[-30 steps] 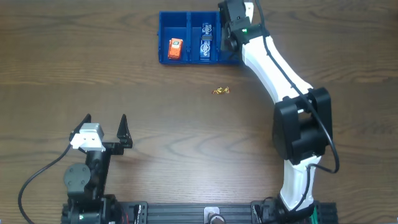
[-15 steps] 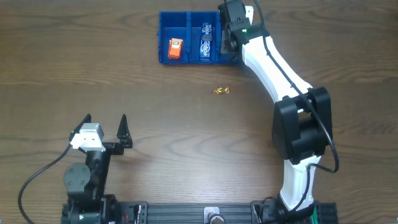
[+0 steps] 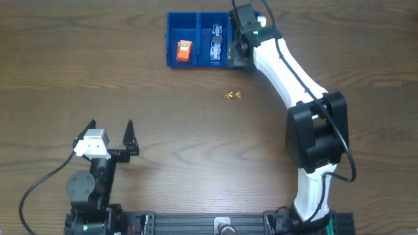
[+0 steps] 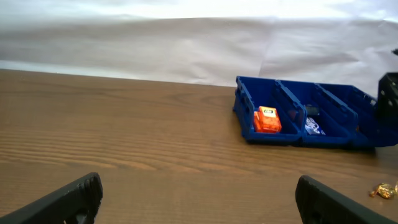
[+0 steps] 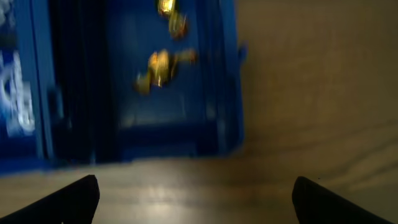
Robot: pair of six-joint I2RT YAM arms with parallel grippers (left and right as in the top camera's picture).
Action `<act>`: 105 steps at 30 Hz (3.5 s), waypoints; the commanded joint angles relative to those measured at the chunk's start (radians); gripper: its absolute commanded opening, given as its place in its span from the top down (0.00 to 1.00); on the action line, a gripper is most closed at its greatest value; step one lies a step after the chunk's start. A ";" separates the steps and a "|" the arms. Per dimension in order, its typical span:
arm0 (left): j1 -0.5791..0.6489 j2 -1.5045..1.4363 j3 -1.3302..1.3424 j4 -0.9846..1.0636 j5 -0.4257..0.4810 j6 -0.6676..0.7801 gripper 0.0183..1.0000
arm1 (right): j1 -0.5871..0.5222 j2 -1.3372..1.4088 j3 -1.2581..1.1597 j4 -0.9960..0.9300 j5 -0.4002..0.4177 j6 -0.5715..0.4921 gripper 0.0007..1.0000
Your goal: Sort Candies Into Trays
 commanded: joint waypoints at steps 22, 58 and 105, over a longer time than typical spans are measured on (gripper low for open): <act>0.002 -0.006 -0.014 -0.045 0.036 -0.012 0.00 | 0.158 -0.066 -0.262 -0.005 -0.137 0.793 0.00; 0.002 -0.006 -0.014 -0.045 0.036 -0.012 0.00 | 0.116 0.003 -0.262 0.026 -0.154 1.309 0.09; 0.002 -0.006 -0.014 -0.045 0.036 -0.012 0.00 | 0.119 0.051 -0.262 0.082 -0.169 1.304 0.64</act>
